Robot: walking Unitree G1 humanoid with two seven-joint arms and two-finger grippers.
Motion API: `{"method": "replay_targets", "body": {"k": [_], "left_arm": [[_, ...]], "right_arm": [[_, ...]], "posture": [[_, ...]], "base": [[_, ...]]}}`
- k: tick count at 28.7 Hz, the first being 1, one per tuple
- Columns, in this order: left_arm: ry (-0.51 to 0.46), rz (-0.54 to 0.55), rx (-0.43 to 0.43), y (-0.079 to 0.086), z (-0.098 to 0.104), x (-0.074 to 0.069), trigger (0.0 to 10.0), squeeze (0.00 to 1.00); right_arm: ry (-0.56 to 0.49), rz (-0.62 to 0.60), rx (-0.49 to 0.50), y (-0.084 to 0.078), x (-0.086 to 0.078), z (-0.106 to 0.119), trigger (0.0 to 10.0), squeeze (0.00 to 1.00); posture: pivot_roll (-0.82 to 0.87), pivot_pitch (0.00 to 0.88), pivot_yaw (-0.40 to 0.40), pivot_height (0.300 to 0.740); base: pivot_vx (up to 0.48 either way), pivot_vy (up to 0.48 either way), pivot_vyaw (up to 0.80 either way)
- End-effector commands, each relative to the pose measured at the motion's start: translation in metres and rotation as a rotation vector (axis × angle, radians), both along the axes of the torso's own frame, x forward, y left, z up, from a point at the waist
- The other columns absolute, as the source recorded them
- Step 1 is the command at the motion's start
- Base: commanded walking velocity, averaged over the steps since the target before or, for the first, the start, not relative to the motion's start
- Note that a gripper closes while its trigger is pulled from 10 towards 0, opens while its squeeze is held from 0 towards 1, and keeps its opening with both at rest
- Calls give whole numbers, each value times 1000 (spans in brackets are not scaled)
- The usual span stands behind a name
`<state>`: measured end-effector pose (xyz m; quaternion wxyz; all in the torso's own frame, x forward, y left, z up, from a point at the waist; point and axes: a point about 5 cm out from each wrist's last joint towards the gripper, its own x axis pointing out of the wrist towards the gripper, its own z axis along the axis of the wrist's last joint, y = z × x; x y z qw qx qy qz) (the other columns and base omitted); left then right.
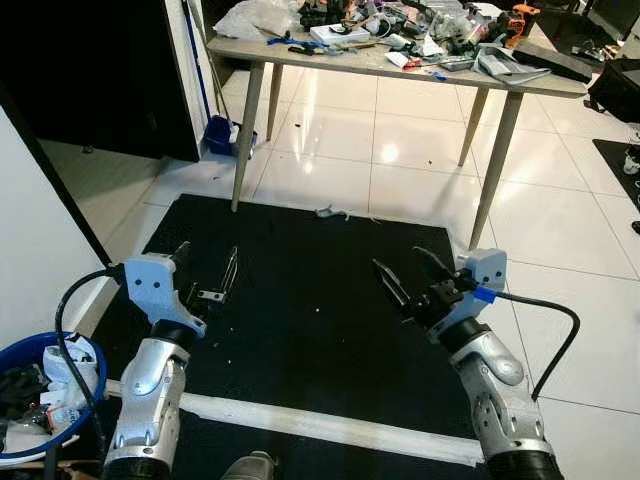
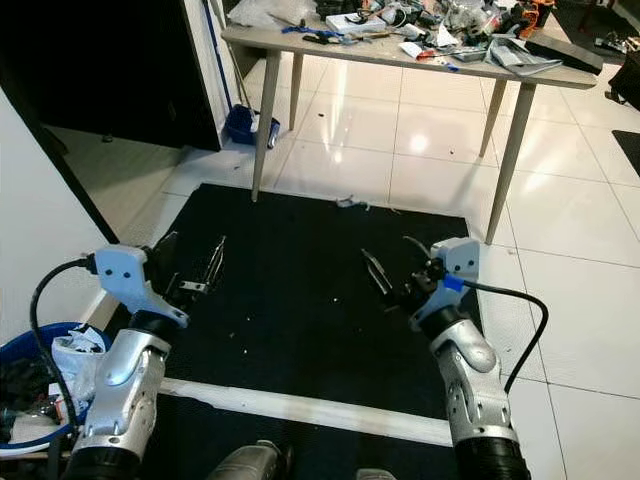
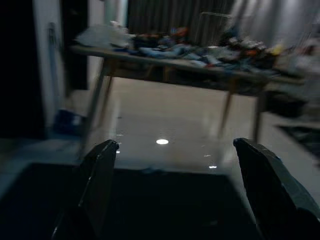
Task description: Picking trash to rubbish bin
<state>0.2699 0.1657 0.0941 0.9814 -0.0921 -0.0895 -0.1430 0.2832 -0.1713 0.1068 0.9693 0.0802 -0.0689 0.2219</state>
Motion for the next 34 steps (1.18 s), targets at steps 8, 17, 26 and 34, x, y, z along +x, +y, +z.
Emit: {"method": "replay_targets", "body": {"k": [8,17,26,34], "left_arm": [[36,-78,22,0,-5,4,10000,0],[41,-127,4,0,-8,6,10000,0],[37,-144,0,1,-11,7,10000,0],[32,-156,0,0,-12,7,10000,0]], "right_arm": [[18,37,2,-5,0,-5,10000,0],[21,55,4,-4,4,-5,10000,0],[41,50,2,-4,6,-6,10000,0],[72,35,-6,-5,9,-7,10000,0]], "posture": [[28,0,-12,740],[20,0,-4,740],[22,0,-6,740],[17,0,-6,740]], "base": [[0,0,0],[0,0,0],[210,0,0],[289,0,0]]}}
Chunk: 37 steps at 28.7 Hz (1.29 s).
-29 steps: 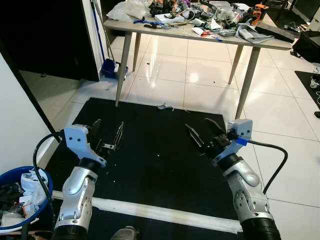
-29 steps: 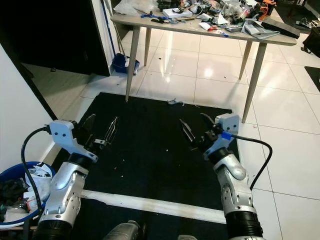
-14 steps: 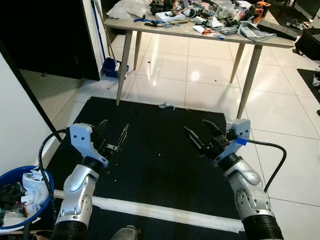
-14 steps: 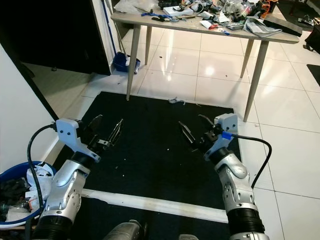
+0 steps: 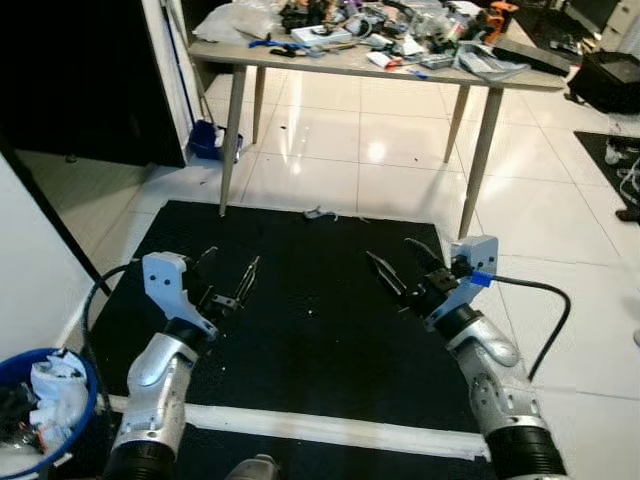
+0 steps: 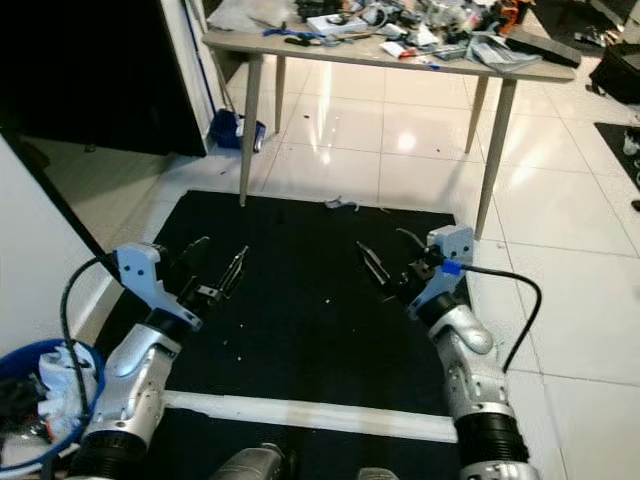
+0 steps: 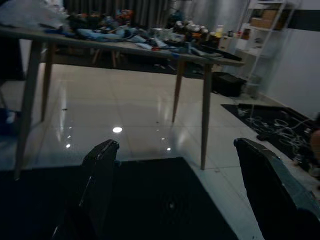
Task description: Picking trash to rubbish bin
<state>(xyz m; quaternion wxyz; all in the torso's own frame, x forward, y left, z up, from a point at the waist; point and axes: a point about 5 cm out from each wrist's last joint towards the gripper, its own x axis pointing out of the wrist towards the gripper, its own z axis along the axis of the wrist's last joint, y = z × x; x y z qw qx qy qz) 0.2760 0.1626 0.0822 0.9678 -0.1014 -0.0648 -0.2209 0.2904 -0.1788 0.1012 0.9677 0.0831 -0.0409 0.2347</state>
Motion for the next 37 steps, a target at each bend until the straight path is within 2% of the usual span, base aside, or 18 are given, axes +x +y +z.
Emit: {"method": "replay_targets", "body": {"k": [1,19,28,37], "left_arm": [[-3,7,-1,3,0,1,10000,0],[-26,-8,-3,0,6,0,10000,0],[-28,-17,-6,-2,7,0,10000,0],[-31,-22,-7,-3,8,-1,10000,0]], "right_arm": [[19,5,2,3,2,-2,10000,0],[39,17,-12,6,2,-1,10000,0],[48,29,-18,7,2,-2,10000,0],[49,30,-19,7,2,-2,10000,0]], "posture": [[17,0,-6,740],[15,0,-5,740],[11,0,-8,740],[8,0,-10,740]], "base": [[292,0,0],[290,0,0],[304,0,-698],[308,0,0]]}}
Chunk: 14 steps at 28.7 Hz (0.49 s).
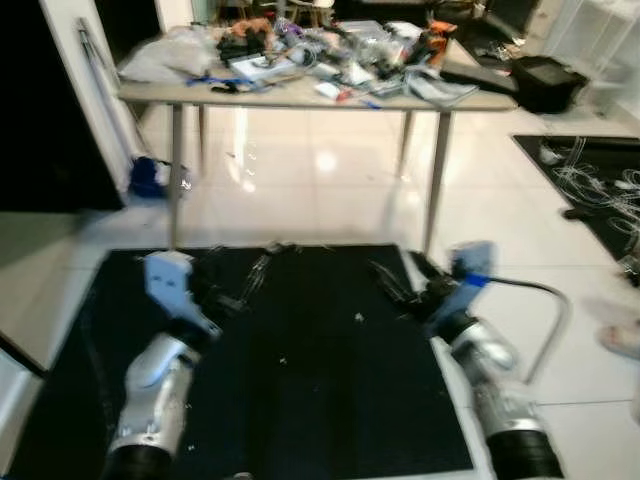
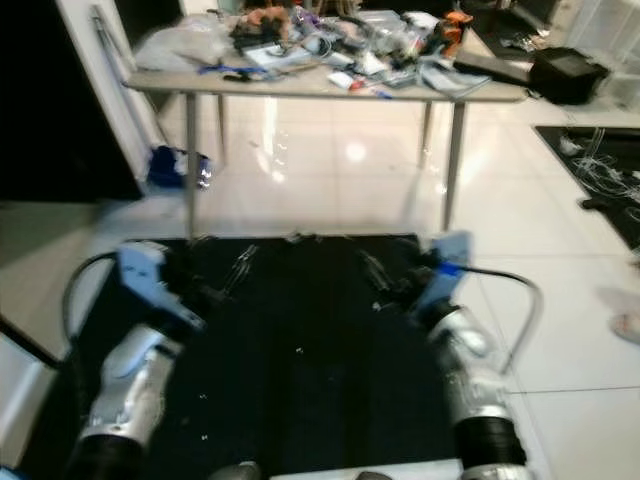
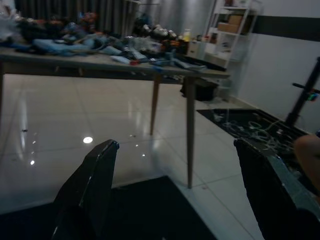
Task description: Picking trash to rubbish bin
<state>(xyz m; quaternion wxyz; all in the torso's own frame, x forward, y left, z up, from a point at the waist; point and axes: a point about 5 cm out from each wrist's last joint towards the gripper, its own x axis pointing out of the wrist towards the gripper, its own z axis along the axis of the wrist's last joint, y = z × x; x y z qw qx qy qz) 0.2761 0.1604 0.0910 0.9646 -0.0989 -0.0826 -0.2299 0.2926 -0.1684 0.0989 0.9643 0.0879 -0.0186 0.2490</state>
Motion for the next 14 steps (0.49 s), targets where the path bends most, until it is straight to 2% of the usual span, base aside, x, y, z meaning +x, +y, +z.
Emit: {"method": "replay_targets", "body": {"k": [1,14], "left_arm": [[8,-8,-5,-1,-1,-1,10000,0],[10,-9,-4,-1,-1,-1,10000,0]], "right_arm": [[6,-2,-17,-4,0,0,10000,0],[5,2,-17,-4,1,0,10000,0]], "posture": [[8,0,-10,740],[8,0,-8,740]], "base": [[307,0,0],[309,0,0]]}}
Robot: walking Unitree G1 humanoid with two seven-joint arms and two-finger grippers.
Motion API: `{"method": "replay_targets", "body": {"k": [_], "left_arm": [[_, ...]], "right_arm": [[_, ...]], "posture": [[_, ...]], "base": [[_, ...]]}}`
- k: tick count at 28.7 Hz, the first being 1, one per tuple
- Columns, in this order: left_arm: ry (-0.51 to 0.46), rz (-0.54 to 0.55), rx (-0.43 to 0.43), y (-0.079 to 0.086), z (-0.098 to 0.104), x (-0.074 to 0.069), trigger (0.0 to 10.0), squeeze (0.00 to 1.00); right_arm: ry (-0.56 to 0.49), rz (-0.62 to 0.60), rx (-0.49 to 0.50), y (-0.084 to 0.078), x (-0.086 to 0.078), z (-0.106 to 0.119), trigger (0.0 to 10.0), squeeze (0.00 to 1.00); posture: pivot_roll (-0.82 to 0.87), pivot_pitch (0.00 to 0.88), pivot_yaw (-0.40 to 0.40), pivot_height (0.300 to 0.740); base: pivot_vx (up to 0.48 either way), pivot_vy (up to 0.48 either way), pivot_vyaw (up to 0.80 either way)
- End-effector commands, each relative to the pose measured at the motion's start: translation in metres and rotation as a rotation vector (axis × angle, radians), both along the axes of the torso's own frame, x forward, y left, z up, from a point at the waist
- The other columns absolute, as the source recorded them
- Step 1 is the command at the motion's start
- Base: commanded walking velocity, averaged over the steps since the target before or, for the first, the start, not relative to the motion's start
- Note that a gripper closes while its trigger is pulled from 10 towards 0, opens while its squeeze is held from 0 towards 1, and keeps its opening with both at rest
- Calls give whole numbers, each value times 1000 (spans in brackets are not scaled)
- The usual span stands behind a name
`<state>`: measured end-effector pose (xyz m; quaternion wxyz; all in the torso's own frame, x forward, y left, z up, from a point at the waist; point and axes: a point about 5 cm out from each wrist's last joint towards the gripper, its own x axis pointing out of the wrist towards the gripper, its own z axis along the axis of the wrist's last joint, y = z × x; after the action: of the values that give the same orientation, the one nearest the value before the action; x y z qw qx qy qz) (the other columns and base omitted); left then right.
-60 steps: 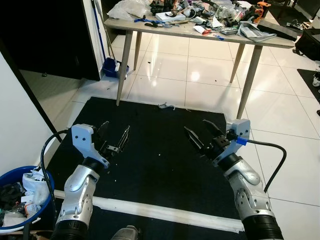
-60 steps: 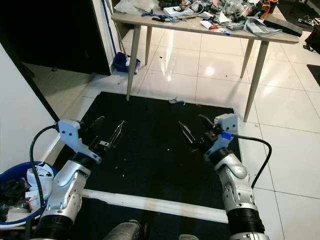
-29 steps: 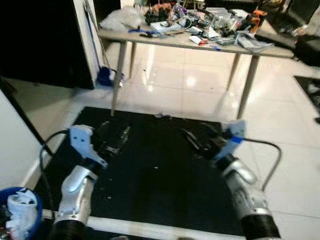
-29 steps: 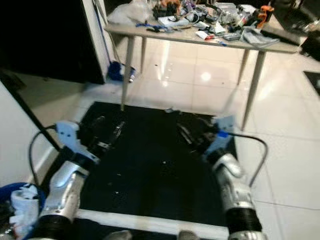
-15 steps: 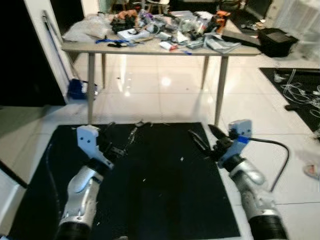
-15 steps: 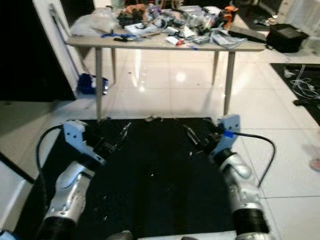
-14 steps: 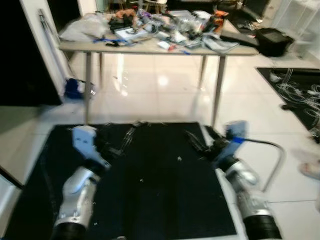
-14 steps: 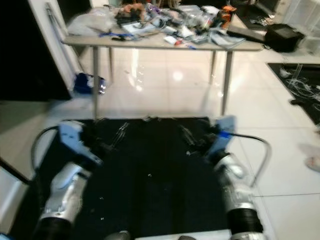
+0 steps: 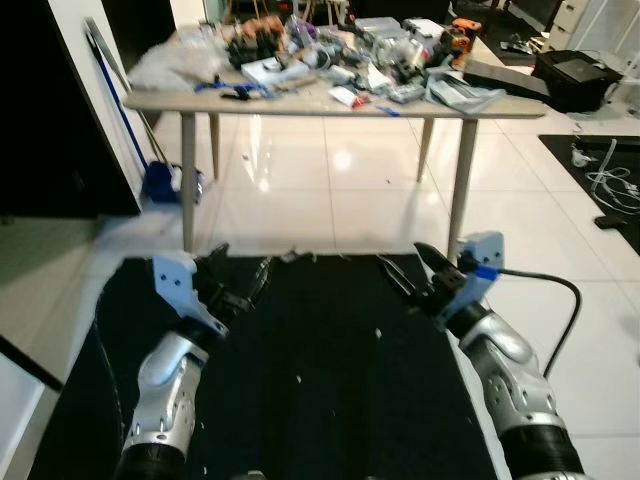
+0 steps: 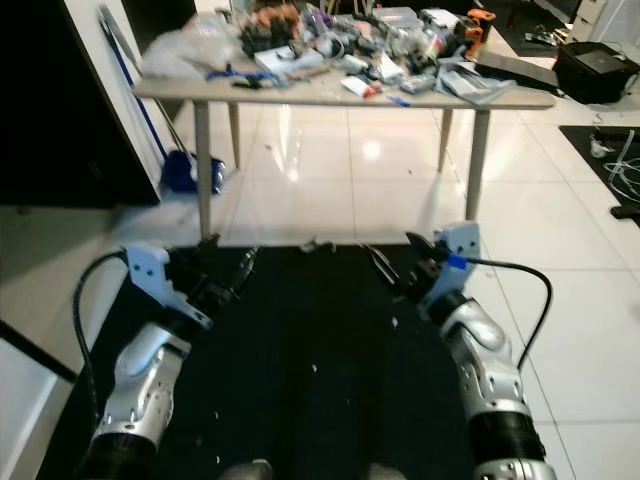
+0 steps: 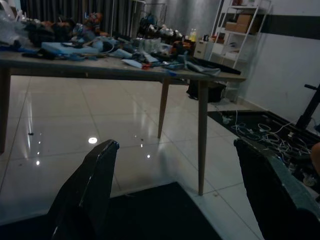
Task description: Picking trash to rubbish bin
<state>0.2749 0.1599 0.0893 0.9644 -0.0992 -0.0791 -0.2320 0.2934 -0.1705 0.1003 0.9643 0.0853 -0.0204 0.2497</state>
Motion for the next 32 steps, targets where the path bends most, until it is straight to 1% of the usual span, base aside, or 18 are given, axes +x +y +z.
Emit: {"method": "replay_targets", "body": {"k": [1,13,17,24,32], "left_arm": [[4,-4,-5,-1,0,0,10000,0],[4,-8,-3,0,0,1,10000,0],[3,-9,-3,0,1,1,10000,0],[3,-12,-4,-1,1,1,10000,0],[0,-13,-4,-1,2,1,10000,0]], "right_arm": [[10,1,-13,-2,0,-1,10000,0],[12,3,-8,-2,0,-2,10000,0],[29,12,-13,-1,0,-3,10000,0],[24,9,-12,-2,0,-3,10000,0],[18,8,-13,-2,1,-3,10000,0]], "posture": [[8,0,-8,740],[8,0,-8,740],[8,0,-8,740],[8,0,-8,740],[8,0,-8,740]], "base": [[311,0,0],[312,0,0],[315,0,-800],[316,0,-750],[316,0,0]]}}
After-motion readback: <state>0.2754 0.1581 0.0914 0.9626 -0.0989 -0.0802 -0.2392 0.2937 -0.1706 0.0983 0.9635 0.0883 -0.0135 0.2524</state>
